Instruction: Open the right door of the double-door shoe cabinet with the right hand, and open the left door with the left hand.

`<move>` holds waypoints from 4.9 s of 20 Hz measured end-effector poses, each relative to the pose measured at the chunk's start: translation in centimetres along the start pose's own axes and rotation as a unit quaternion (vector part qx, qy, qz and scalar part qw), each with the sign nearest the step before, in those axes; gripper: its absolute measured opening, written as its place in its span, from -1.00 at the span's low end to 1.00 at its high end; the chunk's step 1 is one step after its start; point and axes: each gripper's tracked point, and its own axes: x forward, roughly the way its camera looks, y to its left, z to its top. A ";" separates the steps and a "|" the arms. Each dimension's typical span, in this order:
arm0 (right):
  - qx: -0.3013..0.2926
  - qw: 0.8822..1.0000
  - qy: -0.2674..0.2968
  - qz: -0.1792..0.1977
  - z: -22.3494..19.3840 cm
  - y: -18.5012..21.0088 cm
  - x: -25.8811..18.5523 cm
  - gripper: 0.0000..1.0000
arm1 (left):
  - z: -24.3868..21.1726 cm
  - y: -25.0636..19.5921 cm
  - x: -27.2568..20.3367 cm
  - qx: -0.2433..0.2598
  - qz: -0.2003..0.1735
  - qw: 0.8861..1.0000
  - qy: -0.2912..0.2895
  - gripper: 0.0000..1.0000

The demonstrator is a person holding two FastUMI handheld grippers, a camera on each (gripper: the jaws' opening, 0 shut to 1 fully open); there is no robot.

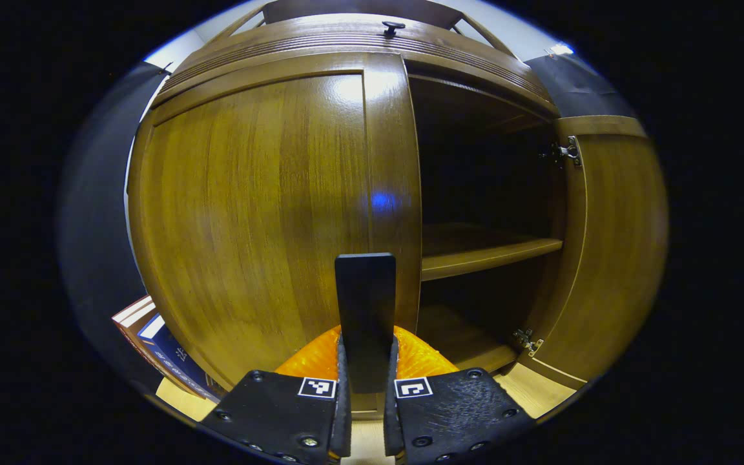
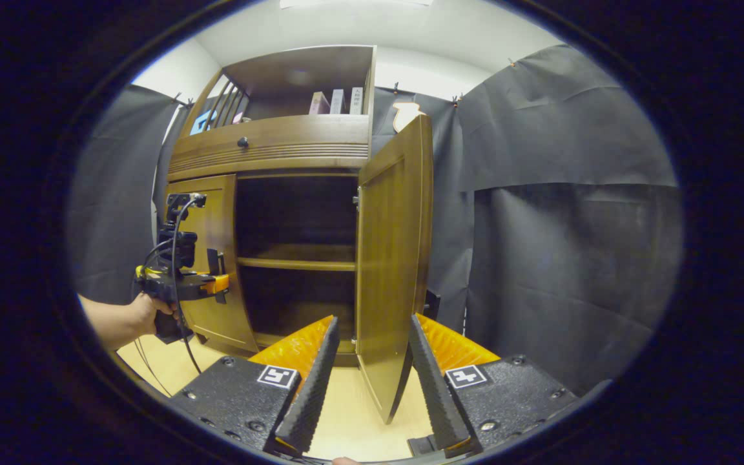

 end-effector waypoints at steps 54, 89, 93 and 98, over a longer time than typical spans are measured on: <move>-0.052 0.978 0.030 0.200 0.0 7.0 1.2 0.41 | -4.2 15.6 -21.3 -0.044 0.199 0.979 0.024 -0.66; -0.057 0.979 0.008 0.195 1.8 6.5 1.5 0.45 | -0.7 17.5 -28.7 -0.030 0.219 0.975 -0.005 -0.75; -0.067 0.978 -0.027 0.193 3.6 6.1 1.5 0.48 | 0.5 13.2 -26.9 -0.015 0.173 0.985 -0.015 -0.63; -0.072 0.982 -0.056 0.167 5.5 4.7 1.5 0.76 | 3.9 8.5 -23.6 0.003 0.129 0.991 -0.036 -0.06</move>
